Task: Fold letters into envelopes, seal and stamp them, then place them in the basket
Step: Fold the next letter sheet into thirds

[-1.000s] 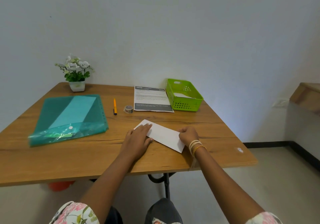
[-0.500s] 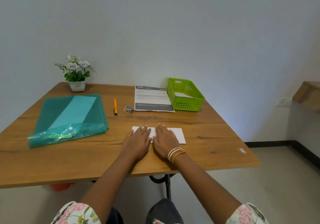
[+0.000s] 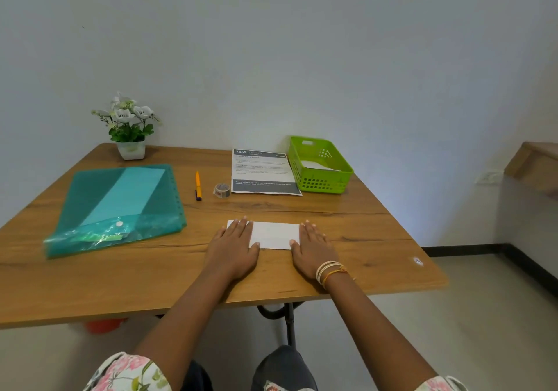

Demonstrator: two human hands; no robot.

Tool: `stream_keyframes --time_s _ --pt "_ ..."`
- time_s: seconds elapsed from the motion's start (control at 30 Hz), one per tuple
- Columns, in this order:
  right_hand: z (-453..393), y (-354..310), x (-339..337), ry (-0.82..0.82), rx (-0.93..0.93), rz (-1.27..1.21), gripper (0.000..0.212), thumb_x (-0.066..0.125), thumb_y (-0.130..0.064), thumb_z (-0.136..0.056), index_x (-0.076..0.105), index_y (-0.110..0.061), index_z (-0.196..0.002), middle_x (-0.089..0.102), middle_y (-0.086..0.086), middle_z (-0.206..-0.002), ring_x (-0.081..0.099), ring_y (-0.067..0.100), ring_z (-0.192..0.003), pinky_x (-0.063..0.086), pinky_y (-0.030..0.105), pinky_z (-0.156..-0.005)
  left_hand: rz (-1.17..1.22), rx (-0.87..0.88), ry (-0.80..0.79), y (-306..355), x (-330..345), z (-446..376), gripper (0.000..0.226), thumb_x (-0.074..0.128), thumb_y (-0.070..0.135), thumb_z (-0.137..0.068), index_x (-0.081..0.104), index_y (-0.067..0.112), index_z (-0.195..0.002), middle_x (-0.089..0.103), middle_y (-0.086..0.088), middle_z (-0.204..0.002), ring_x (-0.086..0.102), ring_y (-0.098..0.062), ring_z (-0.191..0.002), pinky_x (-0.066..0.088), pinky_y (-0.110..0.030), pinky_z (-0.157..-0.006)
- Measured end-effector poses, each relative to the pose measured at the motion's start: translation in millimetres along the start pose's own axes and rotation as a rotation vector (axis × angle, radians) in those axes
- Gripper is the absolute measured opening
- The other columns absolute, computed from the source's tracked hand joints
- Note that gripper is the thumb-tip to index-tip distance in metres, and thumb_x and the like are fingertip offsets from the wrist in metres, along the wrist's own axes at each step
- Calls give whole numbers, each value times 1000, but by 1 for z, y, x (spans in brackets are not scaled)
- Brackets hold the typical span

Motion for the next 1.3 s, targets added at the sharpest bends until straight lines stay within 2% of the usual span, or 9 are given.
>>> stream_keyframes --time_s 0.23,0.4,0.6,0.8,0.97,1.07,1.17,1.3 --pt "2 0 -2 1 35 4 70 20 -50 -99 3 -9 -153 0 9 -162 0 24 -149 4 40 -121 -5 9 3 5 1 -1 65 22 50 -100 4 19 -155 1 0 -162 2 -15 -149 6 -38 -121" --pt "8 -40 1 37 -210 -66 72 33 -52 -96 9 -15 -154 8 4 -162 7 20 -149 9 41 -120 17 4 18 4 0 -1 67 27 51 -98 7 20 -155 3 0 -162 4 -15 -149 7 -38 -120" --pt "-11 -19 -5 23 -42 18 65 26 -48 -100 17 -10 -151 13 11 -160 14 27 -147 17 44 -119 103 -11 65 3 -1 2 74 39 57 -92 17 21 -154 7 -2 -162 6 -18 -149 10 -38 -119" --pt "-33 10 -17 20 41 22 61 24 -44 -102 18 -9 -151 13 11 -160 15 26 -147 19 42 -118 76 -16 50 3 -2 1 70 32 58 -95 17 24 -154 10 0 -162 8 -17 -148 9 -37 -119" --pt "-36 13 -13 73 30 6 58 25 -41 -102 21 -10 -150 15 11 -160 16 26 -147 19 42 -118 63 -18 46 2 -2 0 68 30 58 -96 16 24 -153 10 0 -162 8 -17 -149 10 -38 -120" --pt "-30 7 -15 208 28 21 53 30 -34 -101 28 -9 -147 16 12 -159 14 26 -147 20 41 -119 61 -24 43 1 -1 0 67 29 57 -96 16 24 -153 11 0 -162 9 -17 -148 10 -39 -119" --pt "-18 -10 -15 281 -30 -5 43 36 -20 -99 41 -10 -140 23 14 -157 23 28 -144 26 39 -115 71 -29 42 2 -2 1 66 30 56 -97 18 25 -153 12 0 -161 9 -17 -148 10 -38 -119" --pt "3 -39 -5 306 -81 -184 39 42 -19 -96 52 -14 -133 45 10 -144 44 24 -130 40 36 -108 122 -30 69 5 -8 5 59 36 49 -97 27 25 -151 21 0 -160 16 -17 -147 13 -38 -119"
Point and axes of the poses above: each hand's wrist, its own z-axis away from the middle knuckle, its own x-axis out of the palm, y = z × x, the point moved 4 cm from there along -z, towards the middle knuckle
